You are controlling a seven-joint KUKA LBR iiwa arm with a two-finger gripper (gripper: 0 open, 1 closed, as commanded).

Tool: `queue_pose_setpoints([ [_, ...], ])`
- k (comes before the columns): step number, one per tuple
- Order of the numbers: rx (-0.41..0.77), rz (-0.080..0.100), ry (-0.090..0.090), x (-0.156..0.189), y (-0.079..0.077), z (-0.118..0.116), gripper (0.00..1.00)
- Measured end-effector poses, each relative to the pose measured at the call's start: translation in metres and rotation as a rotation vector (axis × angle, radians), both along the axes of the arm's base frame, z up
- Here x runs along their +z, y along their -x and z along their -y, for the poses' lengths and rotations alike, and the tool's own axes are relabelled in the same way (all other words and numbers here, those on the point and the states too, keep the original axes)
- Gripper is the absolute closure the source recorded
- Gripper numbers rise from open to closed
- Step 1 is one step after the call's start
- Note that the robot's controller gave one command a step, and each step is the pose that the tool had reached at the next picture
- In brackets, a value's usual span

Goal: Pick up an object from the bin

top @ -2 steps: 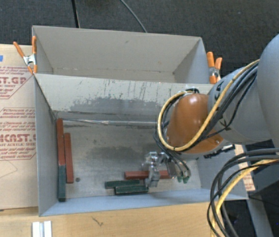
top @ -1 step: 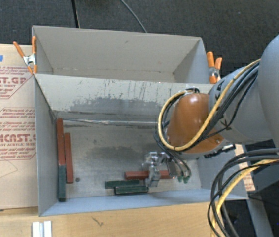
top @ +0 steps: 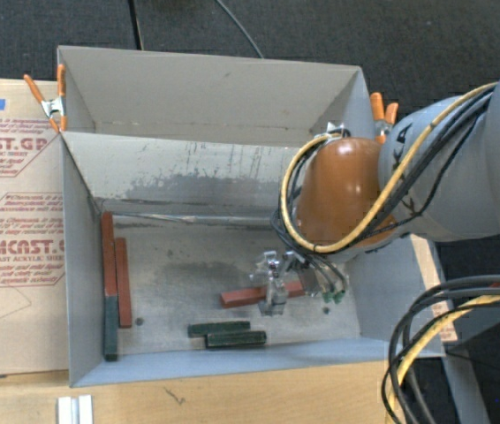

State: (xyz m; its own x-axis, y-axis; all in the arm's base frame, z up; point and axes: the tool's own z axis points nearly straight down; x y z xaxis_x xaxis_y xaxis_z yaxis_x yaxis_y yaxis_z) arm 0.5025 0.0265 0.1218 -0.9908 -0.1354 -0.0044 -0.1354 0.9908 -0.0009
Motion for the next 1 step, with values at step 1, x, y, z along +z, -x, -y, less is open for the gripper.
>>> queue_pose_setpoints([
  [1, -0.053, -0.002, -0.001, 0.1233, 0.0071, 0.0013, 1.00],
])
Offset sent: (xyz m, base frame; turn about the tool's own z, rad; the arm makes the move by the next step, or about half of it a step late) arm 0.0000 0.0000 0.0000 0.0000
